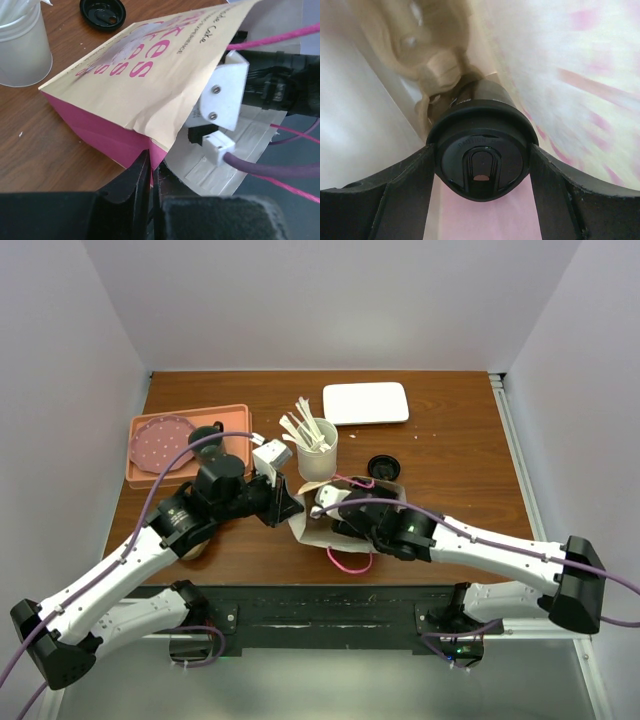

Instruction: Pack the takeout coffee

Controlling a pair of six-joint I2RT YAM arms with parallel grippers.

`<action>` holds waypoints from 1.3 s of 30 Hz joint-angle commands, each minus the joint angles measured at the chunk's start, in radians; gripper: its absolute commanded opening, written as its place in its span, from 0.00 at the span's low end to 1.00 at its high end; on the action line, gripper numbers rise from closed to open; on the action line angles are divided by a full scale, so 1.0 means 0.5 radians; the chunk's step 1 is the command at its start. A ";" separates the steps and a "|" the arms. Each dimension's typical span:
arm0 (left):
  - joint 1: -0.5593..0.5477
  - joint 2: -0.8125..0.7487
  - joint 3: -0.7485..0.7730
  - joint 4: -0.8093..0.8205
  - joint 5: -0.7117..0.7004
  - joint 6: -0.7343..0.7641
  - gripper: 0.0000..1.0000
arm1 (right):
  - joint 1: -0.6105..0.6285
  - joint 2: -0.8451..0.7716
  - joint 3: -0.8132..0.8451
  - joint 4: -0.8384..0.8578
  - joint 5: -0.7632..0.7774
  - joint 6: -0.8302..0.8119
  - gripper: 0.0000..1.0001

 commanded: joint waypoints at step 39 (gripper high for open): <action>-0.017 0.178 0.285 -0.112 -0.041 0.042 0.10 | -0.013 0.134 0.214 -0.147 -0.240 0.037 0.06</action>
